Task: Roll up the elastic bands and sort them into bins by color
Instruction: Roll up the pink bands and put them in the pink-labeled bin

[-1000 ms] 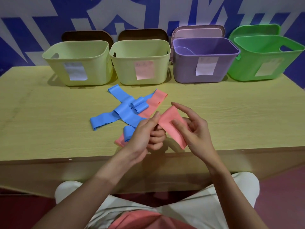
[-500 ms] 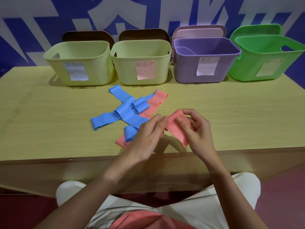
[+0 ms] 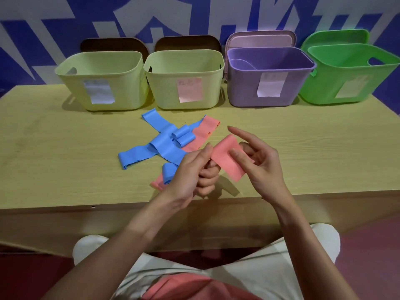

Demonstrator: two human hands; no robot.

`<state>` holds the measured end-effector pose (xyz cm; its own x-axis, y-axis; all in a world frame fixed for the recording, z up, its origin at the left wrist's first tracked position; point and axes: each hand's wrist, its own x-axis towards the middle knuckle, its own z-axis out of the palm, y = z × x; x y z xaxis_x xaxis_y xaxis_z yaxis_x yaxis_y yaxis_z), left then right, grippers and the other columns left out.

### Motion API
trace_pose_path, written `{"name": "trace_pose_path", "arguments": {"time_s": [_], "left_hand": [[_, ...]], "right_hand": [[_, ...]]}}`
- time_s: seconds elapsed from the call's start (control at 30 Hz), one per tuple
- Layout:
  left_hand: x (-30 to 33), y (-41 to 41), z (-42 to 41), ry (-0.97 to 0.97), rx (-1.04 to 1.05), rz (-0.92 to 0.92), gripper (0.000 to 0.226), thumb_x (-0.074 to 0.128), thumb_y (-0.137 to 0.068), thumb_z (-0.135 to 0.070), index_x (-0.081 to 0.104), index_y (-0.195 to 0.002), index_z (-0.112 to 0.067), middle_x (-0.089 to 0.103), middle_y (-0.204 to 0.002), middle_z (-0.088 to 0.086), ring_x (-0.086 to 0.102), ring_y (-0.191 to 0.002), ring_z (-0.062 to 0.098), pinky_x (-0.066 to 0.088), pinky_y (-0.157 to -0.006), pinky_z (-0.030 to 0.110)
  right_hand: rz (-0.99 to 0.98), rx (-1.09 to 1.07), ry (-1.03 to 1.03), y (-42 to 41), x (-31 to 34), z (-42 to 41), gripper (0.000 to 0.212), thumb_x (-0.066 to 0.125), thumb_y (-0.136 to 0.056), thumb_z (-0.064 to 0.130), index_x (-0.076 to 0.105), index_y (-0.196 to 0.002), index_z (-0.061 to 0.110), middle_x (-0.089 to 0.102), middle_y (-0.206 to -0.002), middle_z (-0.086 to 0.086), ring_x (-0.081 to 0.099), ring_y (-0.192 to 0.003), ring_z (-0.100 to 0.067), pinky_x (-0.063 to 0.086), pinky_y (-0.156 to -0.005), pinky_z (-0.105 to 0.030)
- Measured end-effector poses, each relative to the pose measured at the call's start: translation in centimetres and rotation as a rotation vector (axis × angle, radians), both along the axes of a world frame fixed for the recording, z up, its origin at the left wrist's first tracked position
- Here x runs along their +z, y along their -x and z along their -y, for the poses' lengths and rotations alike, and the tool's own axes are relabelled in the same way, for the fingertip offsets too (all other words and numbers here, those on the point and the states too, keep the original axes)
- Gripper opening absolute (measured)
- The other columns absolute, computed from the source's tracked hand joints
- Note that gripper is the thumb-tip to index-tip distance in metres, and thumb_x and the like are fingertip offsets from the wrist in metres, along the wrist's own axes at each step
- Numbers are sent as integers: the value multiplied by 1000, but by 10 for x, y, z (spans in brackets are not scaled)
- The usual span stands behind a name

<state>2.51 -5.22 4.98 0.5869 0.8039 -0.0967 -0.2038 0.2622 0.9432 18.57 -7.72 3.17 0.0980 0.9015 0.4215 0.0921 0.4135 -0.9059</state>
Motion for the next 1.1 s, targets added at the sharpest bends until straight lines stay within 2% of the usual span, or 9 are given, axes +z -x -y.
{"name": "trace_pose_path", "arguments": {"time_s": [0.1, 0.2, 0.47, 0.57, 0.67, 0.77, 0.83, 1.0, 1.1], "left_hand": [[6, 3, -2, 79, -87, 39, 38, 37, -92, -41, 30, -65, -15, 20, -48, -10, 13, -37, 2, 13, -39, 9], [7, 4, -4, 50, -119, -39, 42, 37, -92, -45, 32, -65, -14, 18, -48, -7, 11, -39, 5, 10, -39, 12], [-7, 1, -3, -469, 103, -387, 40, 37, -102, -35, 40, -79, -2, 33, -56, -5, 28, -45, 5, 24, -43, 17], [-11, 4, -3, -836, 123, -624, 35, 38, -97, -40, 44, -80, -11, 40, -56, -3, 37, -50, 9, 29, -50, 27], [-18, 3, -6, -951, 178, -720, 30, 31, -98, -40, 37, -78, -18, 45, -57, 5, 42, -55, 18, 34, -56, 38], [-25, 0, -8, -917, 233, -697, 29, 28, -98, -39, 36, -77, -20, 42, -56, 1, 40, -53, 19, 33, -53, 40], [-30, -1, -10, -828, 262, -635, 28, 28, -98, -38, 37, -76, -22, 36, -54, -8, 34, -48, 13, 28, -48, 36], [-24, -2, -11, -305, 88, -216, 34, 32, -104, -26, 32, -72, -13, 26, -54, -6, 20, -40, 5, 19, -39, 18], [-15, 3, -12, -41, -86, 7, 33, 39, -97, -30, 38, -71, -10, 25, -49, -7, 17, -36, 3, 17, -39, 11]], "right_hand": [[-27, 30, 11, 1, 4, -1, 28, 58, -90, 0, 61, -117, -3, 66, -78, 13, 55, -70, 3, 39, -63, -9], [-25, 2, 32, 1, 4, -1, 21, 59, -88, -3, 62, -108, 6, 65, -72, 19, 54, -65, 6, 39, -60, -7], [-24, -40, 84, -1, -2, 0, 11, 62, -86, 11, 66, -97, 14, 69, -79, 16, 59, -71, 3, 44, -63, -12], [-27, -54, 106, -1, -5, -2, 10, 63, -88, 10, 68, -96, 12, 70, -80, 9, 61, -74, -2, 46, -64, -15], [-56, -55, 123, 1, -7, -4, 20, 63, -85, 16, 67, -100, 4, 69, -83, -3, 61, -75, -5, 47, -65, -16], [-100, -22, 133, 2, -8, -4, 24, 66, -84, 15, 65, -108, 10, 60, -75, -20, 57, -73, -12, 47, -63, -17], [-92, -7, 130, 2, -8, -4, 27, 66, -85, 6, 64, -113, 9, 52, -72, -16, 52, -69, -12, 46, -63, -17], [-33, 23, 95, -2, -8, -6, 33, 64, -89, 4, 61, -122, 6, 47, -69, -7, 44, -67, -11, 40, -62, -21], [-34, 79, 78, -4, -5, -5, 30, 60, -90, 4, 62, -120, 2, 60, -82, -9, 47, -72, -12, 41, -62, -21]]}}
